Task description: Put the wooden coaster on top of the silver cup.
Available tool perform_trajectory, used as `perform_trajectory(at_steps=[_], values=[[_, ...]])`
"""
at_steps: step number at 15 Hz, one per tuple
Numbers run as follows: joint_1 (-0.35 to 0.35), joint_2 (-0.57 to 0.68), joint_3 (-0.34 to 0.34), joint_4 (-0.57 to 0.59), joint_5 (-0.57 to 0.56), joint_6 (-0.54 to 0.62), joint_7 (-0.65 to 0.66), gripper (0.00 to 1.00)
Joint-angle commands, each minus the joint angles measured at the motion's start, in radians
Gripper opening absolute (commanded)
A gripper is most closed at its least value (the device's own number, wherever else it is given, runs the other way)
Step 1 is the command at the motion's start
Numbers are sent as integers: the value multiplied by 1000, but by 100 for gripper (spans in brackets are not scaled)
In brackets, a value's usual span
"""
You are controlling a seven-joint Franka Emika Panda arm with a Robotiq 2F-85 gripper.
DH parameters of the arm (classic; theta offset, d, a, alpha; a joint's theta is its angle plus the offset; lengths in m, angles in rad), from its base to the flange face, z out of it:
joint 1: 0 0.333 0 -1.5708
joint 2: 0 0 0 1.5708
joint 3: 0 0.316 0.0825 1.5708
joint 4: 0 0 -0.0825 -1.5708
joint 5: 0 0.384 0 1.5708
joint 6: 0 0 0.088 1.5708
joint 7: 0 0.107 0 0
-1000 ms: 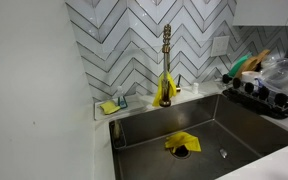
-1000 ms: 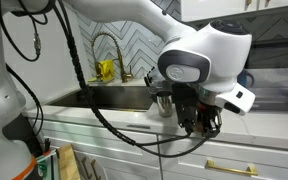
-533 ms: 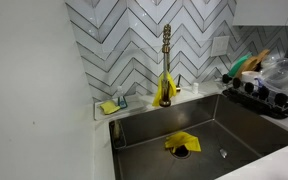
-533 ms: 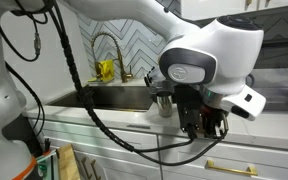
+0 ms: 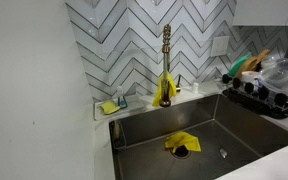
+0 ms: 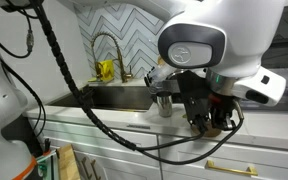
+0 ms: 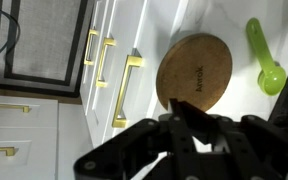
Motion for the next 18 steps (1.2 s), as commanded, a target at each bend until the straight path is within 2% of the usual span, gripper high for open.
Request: perform_trajectory(at_steps=[1, 2, 3, 5, 12, 16, 17, 18], values=[[-7, 2, 2, 5, 15, -40, -39, 6], [-6, -1, 2, 3, 12, -49, -45, 31], [-9, -6, 1, -1, 9, -60, -57, 32], [-18, -13, -13, -15, -10, -71, -80, 47], [-75, 43, -7, -11, 204, -117, -297, 98], [-77, 108, -13, 27, 288, -157, -328, 100], [-75, 123, -16, 33, 290, -151, -314, 90], [-77, 135, -16, 40, 298, -152, -314, 73]])
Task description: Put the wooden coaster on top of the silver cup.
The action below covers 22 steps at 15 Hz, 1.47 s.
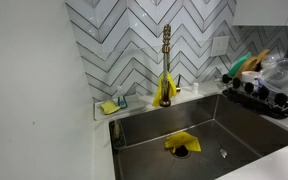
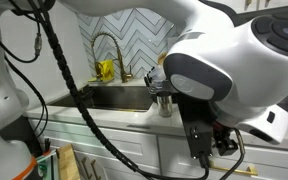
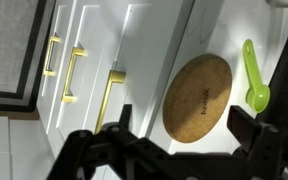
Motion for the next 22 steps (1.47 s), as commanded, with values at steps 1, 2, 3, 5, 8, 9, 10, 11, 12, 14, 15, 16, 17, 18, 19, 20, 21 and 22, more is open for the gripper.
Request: perform_trajectory(at_steps=[1, 2, 3, 5, 8, 9, 10, 11, 12, 14, 15, 16, 17, 18, 19, 20, 21, 22], values=[[-18, 64, -1, 45, 47, -25, -16, 66], [-25, 75, 3, 55, 63, -33, -22, 58], [-31, 83, 7, 61, 87, -42, -28, 49], [-45, 98, 14, 77, 149, -74, -44, 34], [-63, 117, 9, 98, 236, -150, -62, 11], [-69, 123, 5, 103, 260, -180, -66, 5], [-73, 125, -2, 107, 276, -206, -64, 1], [-77, 122, -10, 109, 279, -236, -64, 5], [-82, 117, -17, 113, 283, -267, -60, 2], [-92, 97, -30, 121, 269, -336, -62, 3], [-94, 88, -38, 130, 247, -373, -58, 3], [-97, 81, -46, 141, 227, -420, -58, 3], [-101, 76, -54, 153, 209, -465, -61, 3], [-105, 74, -59, 168, 193, -511, -69, 3], [-109, 70, -63, 182, 180, -557, -79, 3], [-113, 66, -66, 196, 166, -599, -93, 3], [-118, 65, -68, 211, 153, -644, -113, 3], [-120, 62, -69, 226, 139, -684, -134, 3]])
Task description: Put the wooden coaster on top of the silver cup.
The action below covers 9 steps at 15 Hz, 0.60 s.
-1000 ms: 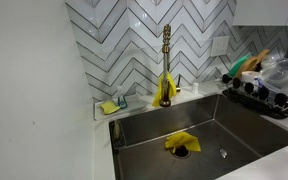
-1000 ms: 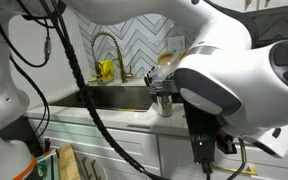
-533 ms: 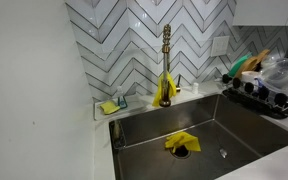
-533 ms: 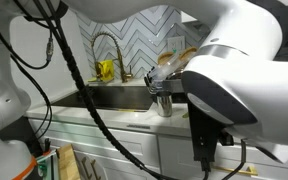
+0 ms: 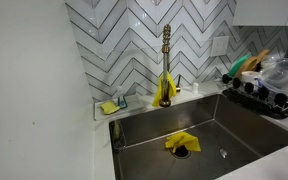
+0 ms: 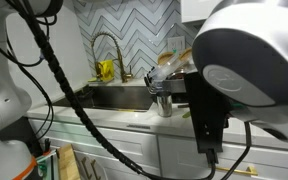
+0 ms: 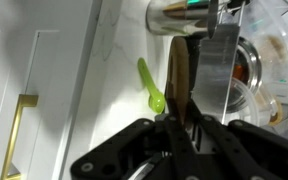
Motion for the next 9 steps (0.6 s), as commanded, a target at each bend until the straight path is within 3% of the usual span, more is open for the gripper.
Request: perform_trajectory(at_steps=[1, 9], values=[[-19, -11, -2, 49, -59, -145, -83, 3], [-18, 47, 28, 151, -30, -356, -310, 3]])
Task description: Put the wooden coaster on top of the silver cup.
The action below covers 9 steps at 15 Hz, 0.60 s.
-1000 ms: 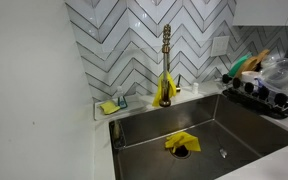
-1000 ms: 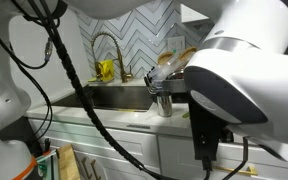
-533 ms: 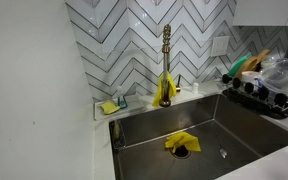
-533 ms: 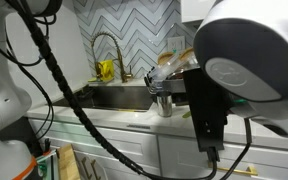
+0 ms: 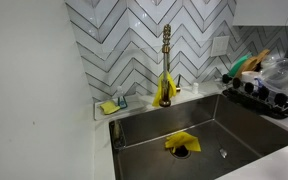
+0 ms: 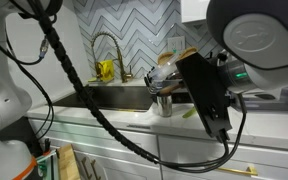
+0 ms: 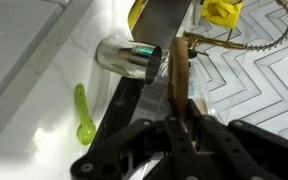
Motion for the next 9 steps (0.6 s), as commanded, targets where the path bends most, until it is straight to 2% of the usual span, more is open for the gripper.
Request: perform_trajectory(at_steps=[1, 2, 3, 7, 8, 9], values=[[-4, 58, 23, 47, 33, -62, -77, 3], [2, 70, 28, 52, 41, -59, -73, 3], [8, 31, 13, 24, 23, -36, -47, 13], [13, 61, 25, 38, 34, -37, -60, 13], [4, 74, 31, 40, 52, -59, -69, 3], [-2, 84, 38, 37, 80, -78, -73, 3]])
